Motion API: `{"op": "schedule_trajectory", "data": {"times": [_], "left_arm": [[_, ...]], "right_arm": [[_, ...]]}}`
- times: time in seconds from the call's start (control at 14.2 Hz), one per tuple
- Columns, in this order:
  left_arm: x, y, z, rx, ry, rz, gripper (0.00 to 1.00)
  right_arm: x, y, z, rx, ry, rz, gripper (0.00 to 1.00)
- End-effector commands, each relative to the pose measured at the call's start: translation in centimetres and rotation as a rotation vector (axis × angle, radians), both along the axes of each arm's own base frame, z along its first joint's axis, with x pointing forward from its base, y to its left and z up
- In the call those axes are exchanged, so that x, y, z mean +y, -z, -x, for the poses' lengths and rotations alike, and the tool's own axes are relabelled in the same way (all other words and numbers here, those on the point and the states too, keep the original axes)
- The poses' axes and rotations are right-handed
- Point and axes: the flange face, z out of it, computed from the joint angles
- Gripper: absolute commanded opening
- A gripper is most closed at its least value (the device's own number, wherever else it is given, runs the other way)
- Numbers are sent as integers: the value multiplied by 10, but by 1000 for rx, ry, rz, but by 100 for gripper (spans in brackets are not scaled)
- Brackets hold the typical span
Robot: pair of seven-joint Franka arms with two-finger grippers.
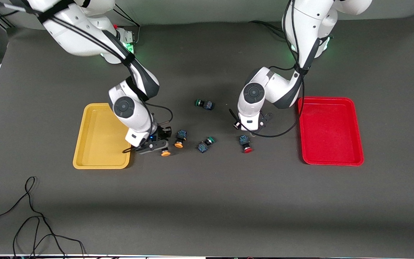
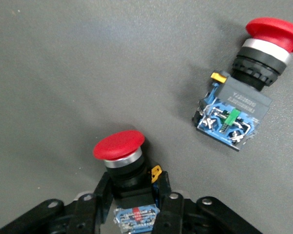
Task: Place red and yellow buttons in trays
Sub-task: 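Place the yellow button in the yellow tray while the left gripper places red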
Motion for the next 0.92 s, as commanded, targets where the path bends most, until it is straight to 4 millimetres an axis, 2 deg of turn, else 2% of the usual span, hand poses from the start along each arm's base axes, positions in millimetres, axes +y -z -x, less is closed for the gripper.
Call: {"op": "schedule_trajectory", "data": {"times": [0.0,0.14,0.28,0.35,0.49,0.63,0.71,0.78,0.85], "left_arm": [[5,-16,-4,14,66,-21,8],[28,-62,-34,31,109,-16,8],[65,-122,-60,73,197,21,8],[87,-148,-65,99,261,55,8],[136,-188,-66,124,429,96,8],[205,-207,-75,131,555,137,8],[234,-210,-75,133,617,156,8],[265,-209,-75,132,664,154,8],[295,-201,-76,144,711,131,8]], "right_arm": [[-47,-70,3,-3,72,90,5],[-103,-81,7,21,104,129,5],[-155,-78,27,66,141,101,5],[-179,-75,39,92,166,96,5],[-205,-51,66,164,198,111,5],[-218,-28,80,215,217,120,7],[-224,-17,84,235,225,123,13],[-228,-11,88,248,234,125,40],[-229,-11,88,249,238,126,98]]}}
